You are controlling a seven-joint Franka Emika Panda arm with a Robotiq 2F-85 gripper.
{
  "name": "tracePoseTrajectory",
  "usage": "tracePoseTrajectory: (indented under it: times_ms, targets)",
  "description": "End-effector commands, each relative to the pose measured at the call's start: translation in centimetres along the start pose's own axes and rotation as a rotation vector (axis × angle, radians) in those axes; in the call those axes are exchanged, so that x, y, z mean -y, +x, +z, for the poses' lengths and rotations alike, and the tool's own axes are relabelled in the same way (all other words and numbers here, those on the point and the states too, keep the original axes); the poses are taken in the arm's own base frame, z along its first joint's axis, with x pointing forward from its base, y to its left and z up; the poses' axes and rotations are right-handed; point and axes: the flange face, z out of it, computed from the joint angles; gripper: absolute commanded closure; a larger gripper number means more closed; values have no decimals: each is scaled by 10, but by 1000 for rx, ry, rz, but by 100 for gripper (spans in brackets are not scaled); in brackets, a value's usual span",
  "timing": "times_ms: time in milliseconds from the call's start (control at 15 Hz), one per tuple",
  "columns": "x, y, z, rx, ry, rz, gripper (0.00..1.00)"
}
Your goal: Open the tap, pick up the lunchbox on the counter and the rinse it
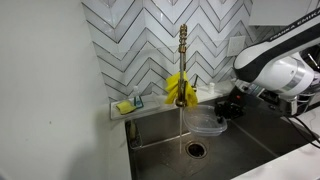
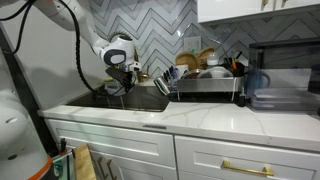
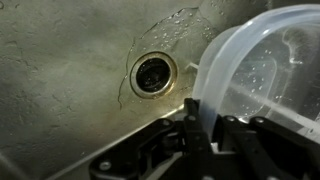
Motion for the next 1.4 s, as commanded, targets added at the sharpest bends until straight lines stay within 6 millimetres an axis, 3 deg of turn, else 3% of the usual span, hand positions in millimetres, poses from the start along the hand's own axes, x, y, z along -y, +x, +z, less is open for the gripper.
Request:
tracePoseTrajectory:
  times_ms: [0, 667, 1133, 1333]
  targets:
    - [8, 6, 10, -7, 25, 36, 98]
    - [10, 11, 21, 17, 32, 56, 98]
    - [2, 9, 18, 27, 12, 66, 98]
    - [-12, 5, 13, 32, -41, 49, 98]
